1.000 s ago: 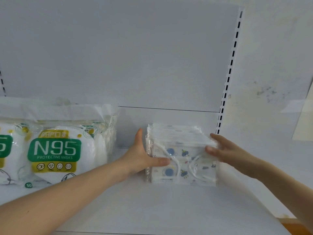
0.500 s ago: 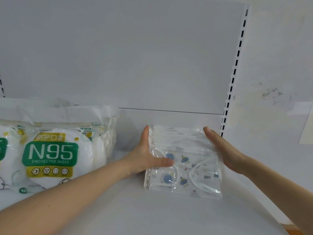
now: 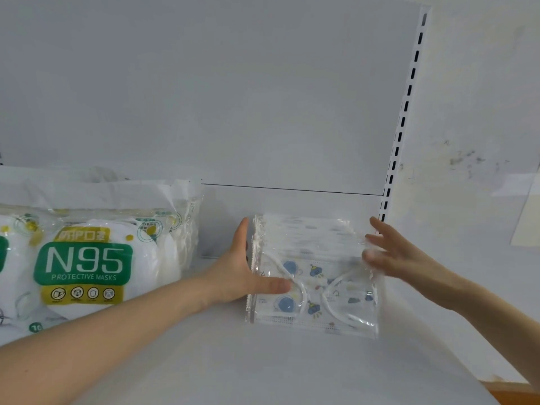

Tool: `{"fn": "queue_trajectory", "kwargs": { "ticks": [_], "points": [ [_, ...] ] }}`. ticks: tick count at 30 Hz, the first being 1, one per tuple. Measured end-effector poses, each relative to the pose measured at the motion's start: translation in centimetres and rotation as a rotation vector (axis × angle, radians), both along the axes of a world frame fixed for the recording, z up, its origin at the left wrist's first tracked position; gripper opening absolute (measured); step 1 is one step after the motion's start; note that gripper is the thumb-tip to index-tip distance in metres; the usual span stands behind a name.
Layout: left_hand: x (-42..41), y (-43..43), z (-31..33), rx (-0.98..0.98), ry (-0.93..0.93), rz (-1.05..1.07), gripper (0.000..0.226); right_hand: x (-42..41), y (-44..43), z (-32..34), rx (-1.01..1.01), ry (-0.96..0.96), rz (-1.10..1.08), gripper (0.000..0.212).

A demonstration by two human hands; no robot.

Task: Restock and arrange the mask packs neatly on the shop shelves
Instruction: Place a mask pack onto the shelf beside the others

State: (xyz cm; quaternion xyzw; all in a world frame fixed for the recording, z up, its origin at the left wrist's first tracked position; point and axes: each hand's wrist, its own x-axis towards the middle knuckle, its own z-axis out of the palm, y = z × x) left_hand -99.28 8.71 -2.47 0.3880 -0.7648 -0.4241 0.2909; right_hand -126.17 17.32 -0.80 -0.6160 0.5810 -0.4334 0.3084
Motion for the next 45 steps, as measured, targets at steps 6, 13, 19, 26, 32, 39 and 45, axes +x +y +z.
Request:
{"fn": "queue_trajectory", "kwargs": {
  "ticks": [6,13,19,26,32,39,45],
  "points": [
    [-0.8,0.4,-1.2,-0.142,0.027,0.017,0.115,1.1,0.3,-1.7,0.047,0.200,0.005,0.135],
    [-0.9,0.2,-1.7,-0.131,0.059,0.102,0.130,1.6,-0.5,-1.2,-0.001,0.176,-0.061,0.129],
    [-0.9,0.7,-1.8,-0.026,0.114,0.054,0.126,1.3,-0.1,-0.7,0.035,0.099,0.134,0.078],
    [-1.1,0.0,-1.3,0.057,0.146,-0.056,0.102,2.3,-0.1,-0.1,0.006,0.102,0.230,0.047],
    [-0.7,0.1,-1.7,0.083,0.199,-0.060,0.099,2.1,0.9,2.0,0.032,0.194,0.020,0.107],
    [-0.6,0.6,-1.6,0.044,0.174,-0.049,0.104,7.1,-2.3,6.9,0.006,0.698,0.086,0.105],
    [-0.6,1.1,-1.6,0.041,0.160,-0.041,0.097,9.0,-5.9,5.4,0.216,0.902,0.165,0.066]
  ]
}}
